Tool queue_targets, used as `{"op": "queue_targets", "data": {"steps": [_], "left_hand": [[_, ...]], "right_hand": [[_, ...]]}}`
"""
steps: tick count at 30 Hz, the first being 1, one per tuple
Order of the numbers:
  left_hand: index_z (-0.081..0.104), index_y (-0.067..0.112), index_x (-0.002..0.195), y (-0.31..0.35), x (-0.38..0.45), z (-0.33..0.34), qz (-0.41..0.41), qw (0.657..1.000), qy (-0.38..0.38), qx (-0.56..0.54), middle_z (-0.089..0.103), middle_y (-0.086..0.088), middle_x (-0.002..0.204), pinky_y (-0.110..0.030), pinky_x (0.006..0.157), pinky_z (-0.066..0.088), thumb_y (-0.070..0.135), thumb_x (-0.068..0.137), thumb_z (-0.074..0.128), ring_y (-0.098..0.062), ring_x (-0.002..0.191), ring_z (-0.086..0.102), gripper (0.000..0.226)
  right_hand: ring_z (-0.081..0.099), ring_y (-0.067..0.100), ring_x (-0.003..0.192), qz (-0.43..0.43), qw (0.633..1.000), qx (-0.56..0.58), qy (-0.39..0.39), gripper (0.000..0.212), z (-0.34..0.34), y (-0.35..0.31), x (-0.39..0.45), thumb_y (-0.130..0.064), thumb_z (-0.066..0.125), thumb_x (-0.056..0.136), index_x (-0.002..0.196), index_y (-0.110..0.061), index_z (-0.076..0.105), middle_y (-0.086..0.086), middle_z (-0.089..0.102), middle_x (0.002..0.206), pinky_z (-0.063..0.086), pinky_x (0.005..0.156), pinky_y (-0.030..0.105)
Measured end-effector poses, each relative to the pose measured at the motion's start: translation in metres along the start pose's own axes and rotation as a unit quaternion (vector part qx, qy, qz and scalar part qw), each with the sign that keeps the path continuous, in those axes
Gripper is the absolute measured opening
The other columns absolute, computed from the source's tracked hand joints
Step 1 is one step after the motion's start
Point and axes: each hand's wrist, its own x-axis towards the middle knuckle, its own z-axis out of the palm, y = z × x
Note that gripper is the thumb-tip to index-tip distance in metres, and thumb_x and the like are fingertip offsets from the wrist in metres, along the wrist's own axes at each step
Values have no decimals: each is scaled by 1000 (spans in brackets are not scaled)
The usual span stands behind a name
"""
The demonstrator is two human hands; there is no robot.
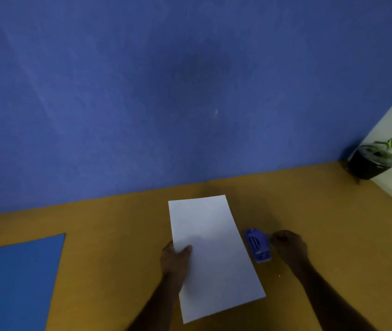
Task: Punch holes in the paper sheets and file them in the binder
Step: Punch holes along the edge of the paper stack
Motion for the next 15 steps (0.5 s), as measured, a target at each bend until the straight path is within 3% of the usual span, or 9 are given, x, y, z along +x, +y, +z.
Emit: {"op": "queue_targets", "data": {"steps": [3, 7, 15], "left_hand": [[53, 8, 134, -5, 0, 14, -10, 1000, -8, -9, 60, -10, 132, -50, 104, 45, 24, 77, 79, -33, 119, 56, 65], [58, 6, 129, -10, 1, 28, -30, 999, -9, -21, 63, -12, 127, -53, 100, 47, 19, 77, 79, -34, 114, 59, 58], [56, 5, 130, 1, -5, 40, -42, 999, 8, 9, 61, -15, 129, -51, 99, 49, 24, 80, 76, -36, 115, 58, 58]], "right_hand": [[68, 23, 75, -4, 999, 27, -33, 11, 5, 8, 1, -24, 65, 87, 81, -17, 72, 4, 72, 78, 52, 71, 36], [66, 17, 65, -14, 997, 47, -56, 19, 9, 14, 3, -31, 65, 89, 76, -18, 70, 2, 71, 70, 50, 60, 31], [61, 13, 62, -27, 995, 57, -73, 20, 7, 17, 7, -33, 66, 88, 76, -17, 69, 2, 69, 71, 45, 57, 26]]}}
